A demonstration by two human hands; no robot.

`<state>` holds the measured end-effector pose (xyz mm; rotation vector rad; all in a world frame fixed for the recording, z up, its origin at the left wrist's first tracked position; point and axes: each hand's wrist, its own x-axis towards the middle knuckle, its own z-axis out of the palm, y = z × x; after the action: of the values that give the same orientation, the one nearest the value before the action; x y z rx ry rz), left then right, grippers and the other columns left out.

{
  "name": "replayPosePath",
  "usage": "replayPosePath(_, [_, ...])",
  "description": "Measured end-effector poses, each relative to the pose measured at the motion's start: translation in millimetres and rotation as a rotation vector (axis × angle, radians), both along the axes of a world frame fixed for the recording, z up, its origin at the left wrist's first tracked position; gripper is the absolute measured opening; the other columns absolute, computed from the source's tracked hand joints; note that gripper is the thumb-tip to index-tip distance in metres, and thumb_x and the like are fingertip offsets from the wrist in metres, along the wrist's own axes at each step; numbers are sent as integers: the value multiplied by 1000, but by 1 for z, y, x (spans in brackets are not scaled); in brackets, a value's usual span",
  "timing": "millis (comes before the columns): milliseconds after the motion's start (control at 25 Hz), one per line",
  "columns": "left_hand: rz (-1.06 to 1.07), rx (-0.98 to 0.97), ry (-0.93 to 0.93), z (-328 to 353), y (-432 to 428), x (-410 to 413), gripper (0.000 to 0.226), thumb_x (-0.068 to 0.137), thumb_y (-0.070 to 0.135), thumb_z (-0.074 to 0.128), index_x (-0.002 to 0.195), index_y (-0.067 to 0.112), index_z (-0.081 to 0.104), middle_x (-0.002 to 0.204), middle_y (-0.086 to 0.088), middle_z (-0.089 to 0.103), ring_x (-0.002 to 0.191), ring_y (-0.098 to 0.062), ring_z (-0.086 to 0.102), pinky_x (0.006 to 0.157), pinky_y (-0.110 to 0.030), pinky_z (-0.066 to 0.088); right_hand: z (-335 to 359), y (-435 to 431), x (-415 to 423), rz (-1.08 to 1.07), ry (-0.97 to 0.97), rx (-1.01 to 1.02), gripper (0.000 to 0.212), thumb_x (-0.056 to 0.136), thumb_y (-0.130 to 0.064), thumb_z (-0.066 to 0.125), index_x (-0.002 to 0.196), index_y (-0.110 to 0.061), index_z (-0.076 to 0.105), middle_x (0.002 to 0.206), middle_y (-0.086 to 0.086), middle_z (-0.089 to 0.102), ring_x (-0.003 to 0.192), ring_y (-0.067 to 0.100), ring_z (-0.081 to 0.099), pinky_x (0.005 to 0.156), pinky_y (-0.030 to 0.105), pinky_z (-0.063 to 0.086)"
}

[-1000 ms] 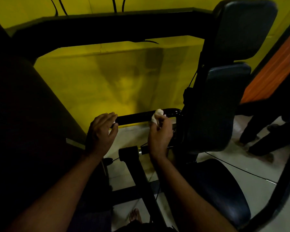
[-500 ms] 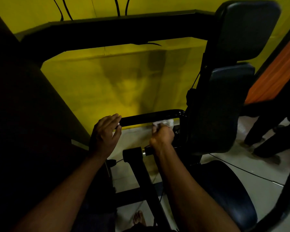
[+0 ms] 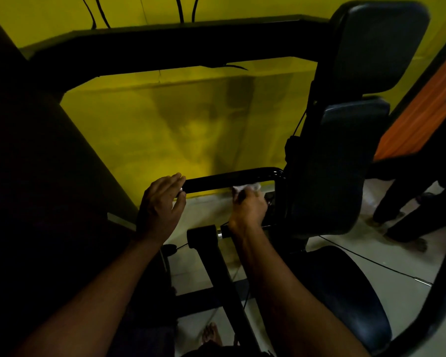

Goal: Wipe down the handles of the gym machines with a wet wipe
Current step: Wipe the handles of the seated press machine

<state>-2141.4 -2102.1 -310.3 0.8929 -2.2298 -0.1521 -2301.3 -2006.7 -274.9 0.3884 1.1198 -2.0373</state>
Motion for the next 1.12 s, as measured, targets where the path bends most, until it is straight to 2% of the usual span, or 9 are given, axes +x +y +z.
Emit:
replayPosePath(120, [4,0,-12,1,1,-2,39,93,26,51,125,8,66,127,-8,66,117,-27,56,93,-40,48,-1,-1,2,46,-132,-84,15,100,2,45,100,-3,59,87,9,61,81,17,61,75,26,56])
replayPosePath(240, [-2,-1,-23,-1,-1,1,38,94,25,52,126,9,66,129,-8,65,117,-27,56,94,-41,49,5,-5,-14,85,-156,-33,25,101,-1,42,121,-2,57,115,15,62,107,26,60,101,37,47])
replayPosePath(320, [-3,-3,-23,-2,-1,3,38,94,24,53,127,9,65,129,-8,65,117,-27,56,92,-43,50,6,-5,-14,115,-148,27,23,103,-1,38,112,-7,58,108,13,64,99,22,62,101,36,44])
replayPosePath(440, [5,-1,-11,-2,-3,2,38,94,23,53,127,9,65,129,-8,64,118,-26,56,92,-44,50,5,2,-4,189,185,159,19,101,-4,46,95,-17,60,85,0,60,79,10,57,94,33,46])
replayPosePath(560, [21,-18,-24,-5,2,-1,39,93,22,53,128,8,64,131,-9,63,117,-28,57,93,-45,50,5,11,12,20,525,335,7,93,-9,61,99,-9,65,91,2,64,84,12,60,77,18,49])
replayPosePath(640, [18,-13,-29,-7,5,-1,41,93,23,54,130,9,62,134,-8,61,118,-29,57,95,-45,49,-3,14,11,-76,909,453,13,92,-9,63,105,-5,63,101,5,60,93,14,57,78,19,47])
replayPosePath(800, [20,-30,-34,-4,5,0,40,94,22,53,130,9,62,134,-8,61,119,-28,57,94,-45,49,-24,22,-17,213,1793,575,29,87,-5,66,116,-5,64,119,15,58,109,22,45,90,30,42])
replayPosePath(1040, [29,-40,-16,-6,3,-2,38,95,22,52,129,8,64,133,-8,62,120,-28,57,96,-44,49,-9,13,-31,314,2152,534,30,81,-1,71,110,-5,66,109,16,64,95,34,52,75,36,47])
replayPosePath(1120, [31,-51,-18,-5,1,-3,37,97,22,51,129,8,64,132,-8,63,120,-27,56,97,-43,48,-1,6,-38,324,2105,602,31,82,1,70,111,-8,68,104,14,64,91,33,54,74,34,45])
